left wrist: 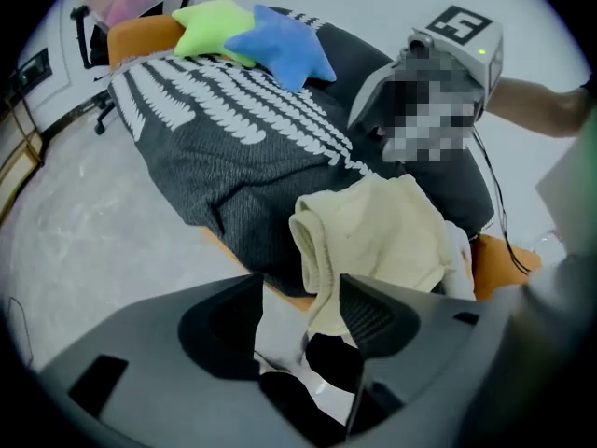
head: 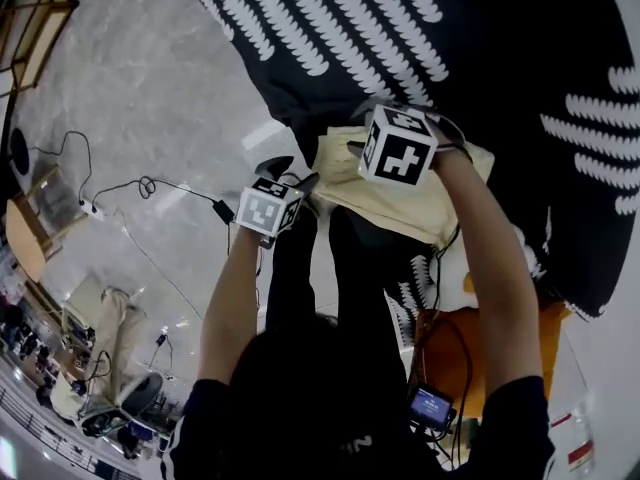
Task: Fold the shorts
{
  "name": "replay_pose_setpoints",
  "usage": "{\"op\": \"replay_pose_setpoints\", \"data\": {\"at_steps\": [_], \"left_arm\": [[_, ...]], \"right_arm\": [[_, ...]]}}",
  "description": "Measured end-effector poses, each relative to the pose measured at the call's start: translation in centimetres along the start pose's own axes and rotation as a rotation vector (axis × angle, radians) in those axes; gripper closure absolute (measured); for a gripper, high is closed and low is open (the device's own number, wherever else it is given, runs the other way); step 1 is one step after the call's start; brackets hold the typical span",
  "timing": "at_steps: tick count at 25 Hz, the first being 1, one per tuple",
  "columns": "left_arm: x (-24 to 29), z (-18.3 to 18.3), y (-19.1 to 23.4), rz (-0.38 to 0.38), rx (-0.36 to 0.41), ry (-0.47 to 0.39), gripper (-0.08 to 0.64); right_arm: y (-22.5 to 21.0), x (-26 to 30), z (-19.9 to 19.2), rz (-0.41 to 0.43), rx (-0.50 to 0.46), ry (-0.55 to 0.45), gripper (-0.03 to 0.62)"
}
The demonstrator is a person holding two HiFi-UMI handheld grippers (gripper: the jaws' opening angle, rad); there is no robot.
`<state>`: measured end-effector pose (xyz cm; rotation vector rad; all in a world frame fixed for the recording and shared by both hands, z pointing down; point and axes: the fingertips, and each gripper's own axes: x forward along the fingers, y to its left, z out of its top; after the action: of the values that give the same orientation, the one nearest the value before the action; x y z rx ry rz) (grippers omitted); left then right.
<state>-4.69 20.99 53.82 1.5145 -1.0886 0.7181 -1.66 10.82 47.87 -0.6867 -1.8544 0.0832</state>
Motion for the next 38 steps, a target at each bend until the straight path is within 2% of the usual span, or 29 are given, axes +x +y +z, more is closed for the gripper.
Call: {"op": "replay_pose_setpoints", "data": {"at_steps": [2,3,5,7,8,10,13,14,15,16,19,22,25,28,31,34,35,37,38], "left_arm": [[0.1,2.1,0.5,-0.056,0.000,-0.001,0.310],[0.2,2.9,0.5,-0.080,0.019,-0.005,0.310],[0.3,3.9,0.0,-0.121,0.050,-0.019,0.310],[0.4,4.1,0.0,-0.162,0.037,-0.055,0.310],[0.4,4.1,0.0,-0.182,0.017,-0.073,0.310],[0.5,4.0,0.0,-0.220,-0.029,-0.090,0.313],[0.2,4.1,0.2,-0.253,-0.068,-0.098,0.335],[0.0,4.0,0.5,-0.263,-0.073,-0.099,0.346],[-0.1,3.9,0.8,-0.274,-0.079,-0.100,0.357],[-0.1,3.9,1.0,-0.287,-0.085,-0.102,0.366],[0.0,4.6,0.8,-0.304,-0.081,-0.129,0.380],[-0.3,6.9,-0.2,-0.269,-0.039,-0.217,0.419],[-0.6,9.2,-1.0,-0.252,0.026,-0.286,0.417],[0.0,10.2,-1.6,-0.296,0.116,-0.252,0.357],[1.1,9.9,-2.0,-0.344,0.201,-0.178,0.358],[1.1,10.4,-1.3,-0.319,0.227,-0.191,0.350],[0.8,10.7,-1.3,-0.320,0.221,-0.204,0.316],[0.4,10.7,-2.3,-0.371,0.236,-0.205,0.304],[0.5,10.4,-3.3,-0.408,0.274,-0.185,0.304]], "right_arm": [[-2.2,0.3,1.1,0.133,0.018,0.061,0.394],[-2.9,0.4,1.6,0.184,0.033,0.079,0.395],[-3.4,1.2,2.6,0.253,0.051,0.103,0.402],[-3.2,2.9,3.6,0.298,0.063,0.132,0.381],[-2.9,3.9,3.8,0.311,0.070,0.158,0.353],[-2.3,5.5,3.2,0.316,0.072,0.238,0.349],[-2.5,6.3,1.3,0.288,0.063,0.387,0.423],[-2.9,6.4,1.2,0.275,0.059,0.407,0.450],[-3.5,6.5,1.4,0.265,0.050,0.404,0.500],[-4.0,6.5,1.7,0.261,0.038,0.385,0.519],[-5.1,5.0,2.2,0.266,-0.024,0.308,0.528],[-6.2,2.6,0.8,0.242,-0.116,0.301,0.529],[-6.1,0.8,0.8,0.286,-0.149,0.272,0.531],[-5.4,-0.7,1.9,0.333,-0.183,0.239,0.532],[-4.7,-1.6,2.8,0.364,-0.238,0.218,0.534],[-3.3,-3.2,3.8,0.407,-0.306,0.204,0.535],[-2.7,-3.9,3.8,0.422,-0.331,0.202,0.537],[-1.5,-5.1,3.6,0.446,-0.372,0.195,0.536],[-0.9,-5.5,3.5,0.457,-0.384,0.187,0.537]]}}
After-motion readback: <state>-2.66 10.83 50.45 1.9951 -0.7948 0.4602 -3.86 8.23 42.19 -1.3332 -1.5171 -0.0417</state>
